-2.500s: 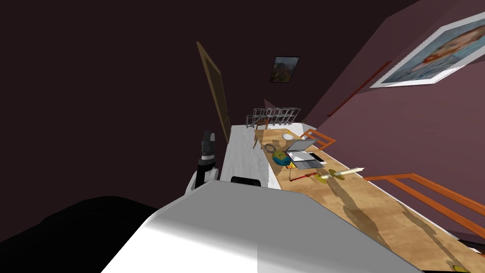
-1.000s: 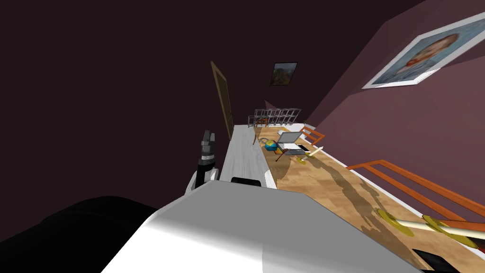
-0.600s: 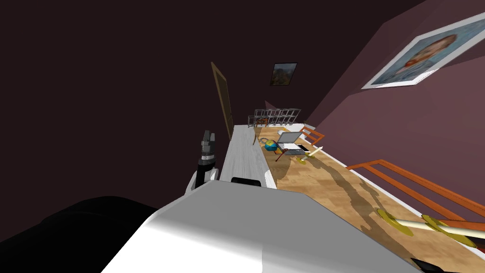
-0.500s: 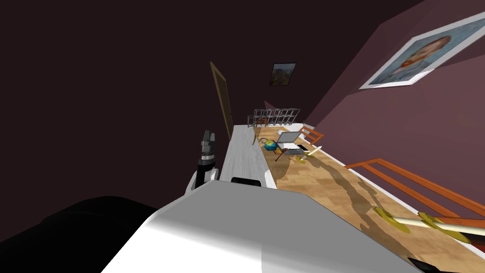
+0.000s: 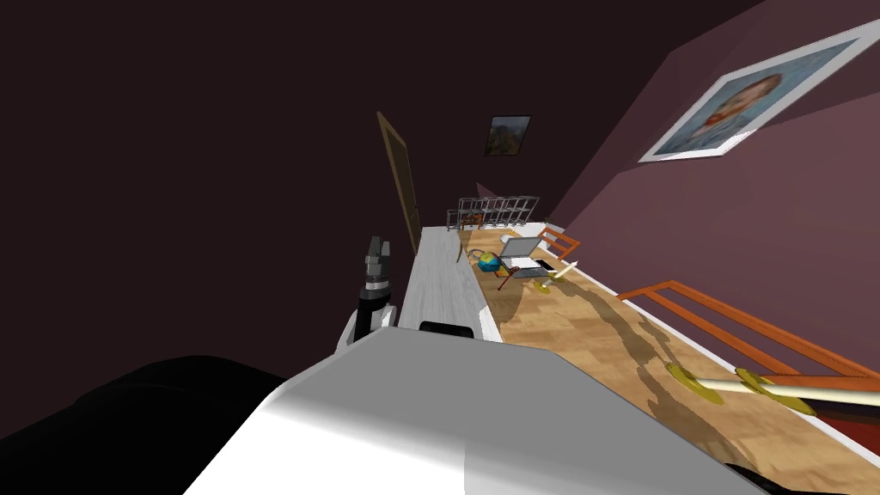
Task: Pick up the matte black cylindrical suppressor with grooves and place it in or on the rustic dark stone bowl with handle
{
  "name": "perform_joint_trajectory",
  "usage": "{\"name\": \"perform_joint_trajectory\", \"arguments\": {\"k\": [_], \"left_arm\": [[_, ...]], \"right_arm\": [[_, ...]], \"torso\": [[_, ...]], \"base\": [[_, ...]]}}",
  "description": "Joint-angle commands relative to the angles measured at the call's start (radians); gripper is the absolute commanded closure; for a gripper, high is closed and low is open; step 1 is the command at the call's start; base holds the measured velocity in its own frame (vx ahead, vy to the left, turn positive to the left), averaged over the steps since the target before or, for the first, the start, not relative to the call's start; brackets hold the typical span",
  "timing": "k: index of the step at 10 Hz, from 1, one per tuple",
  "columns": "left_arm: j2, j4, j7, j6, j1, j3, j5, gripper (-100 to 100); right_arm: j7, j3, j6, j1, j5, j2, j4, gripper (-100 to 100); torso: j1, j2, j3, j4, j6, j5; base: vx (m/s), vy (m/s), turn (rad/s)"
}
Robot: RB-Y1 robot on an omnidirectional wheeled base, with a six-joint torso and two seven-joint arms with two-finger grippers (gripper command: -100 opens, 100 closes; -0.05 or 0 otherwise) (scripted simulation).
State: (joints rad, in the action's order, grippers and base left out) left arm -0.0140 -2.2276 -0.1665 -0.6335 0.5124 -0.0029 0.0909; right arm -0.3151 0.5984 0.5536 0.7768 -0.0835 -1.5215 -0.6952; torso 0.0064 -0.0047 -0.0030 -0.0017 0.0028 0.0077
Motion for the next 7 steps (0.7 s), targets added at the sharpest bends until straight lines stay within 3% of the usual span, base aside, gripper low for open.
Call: {"name": "perform_joint_trajectory", "arguments": {"k": [1, 2, 7], "left_arm": [[0.000, 0.000, 0.000, 0.000, 0.000, 0.000, 0.000, 0], [0.000, 0.000, 0.000, 0.000, 0.000, 0.000, 0.000, 0], [0.000, 0.000, 0.000, 0.000, 0.000, 0.000, 0.000, 0]], "right_arm": [[0.000, 0.000, 0.000, 0.000, 0.000, 0.000, 0.000, -100], [0.002, 0.000, 0.005, 0.000, 0.001, -0.003, 0.001, 0], [0.002, 0.000, 0.004, 0.000, 0.000, -0.002, 0.000, 0]], "torso": [[0.000, 0.000, 0.000, 0.000, 0.000, 0.000], [-0.001, 0.000, 0.000, 0.000, 0.000, 0.000], [-0.001, -0.001, 0.000, 0.000, 0.000, -0.001]], "base": [[-0.005, 0.005, -0.009], [0.000, 0.000, 0.000], [0.000, 0.000, 0.000]]}}
